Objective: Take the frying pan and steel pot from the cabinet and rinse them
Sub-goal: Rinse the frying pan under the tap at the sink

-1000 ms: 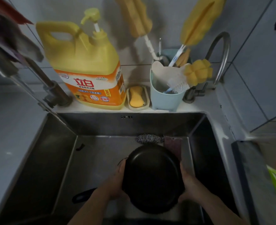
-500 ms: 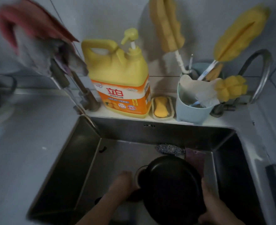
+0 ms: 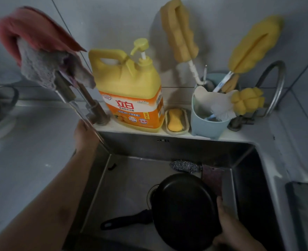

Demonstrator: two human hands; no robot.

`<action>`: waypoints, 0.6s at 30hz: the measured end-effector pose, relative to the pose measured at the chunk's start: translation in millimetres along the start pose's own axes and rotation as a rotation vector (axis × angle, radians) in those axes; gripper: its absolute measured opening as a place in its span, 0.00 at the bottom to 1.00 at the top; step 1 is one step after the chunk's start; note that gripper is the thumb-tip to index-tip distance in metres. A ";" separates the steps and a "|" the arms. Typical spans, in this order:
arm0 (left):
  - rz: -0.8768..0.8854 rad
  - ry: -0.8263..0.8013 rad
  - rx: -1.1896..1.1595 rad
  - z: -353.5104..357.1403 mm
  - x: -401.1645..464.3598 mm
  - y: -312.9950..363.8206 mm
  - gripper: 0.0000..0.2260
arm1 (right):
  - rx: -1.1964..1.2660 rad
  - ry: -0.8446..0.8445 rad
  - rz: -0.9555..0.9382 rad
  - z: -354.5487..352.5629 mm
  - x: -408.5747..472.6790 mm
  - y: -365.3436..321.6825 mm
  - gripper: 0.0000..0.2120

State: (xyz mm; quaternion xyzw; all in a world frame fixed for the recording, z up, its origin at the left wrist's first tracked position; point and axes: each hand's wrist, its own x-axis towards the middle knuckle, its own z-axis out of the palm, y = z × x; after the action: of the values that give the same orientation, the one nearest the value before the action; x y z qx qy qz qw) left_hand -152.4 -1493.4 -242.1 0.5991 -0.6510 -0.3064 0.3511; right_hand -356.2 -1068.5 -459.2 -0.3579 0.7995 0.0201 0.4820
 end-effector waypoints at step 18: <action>0.160 -1.252 0.674 62.7 -171.0 -154.7 0.56 | 0.109 0.189 -0.099 -1.9 2.7 -44.8 0.69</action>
State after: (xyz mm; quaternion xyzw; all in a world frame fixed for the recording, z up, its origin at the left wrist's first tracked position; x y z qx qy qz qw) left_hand -110.6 -1339.1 -419.8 0.3372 -0.8315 -0.3483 -0.2712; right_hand -331.9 -1104.0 -446.3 -0.3705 0.8226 -0.0809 0.4237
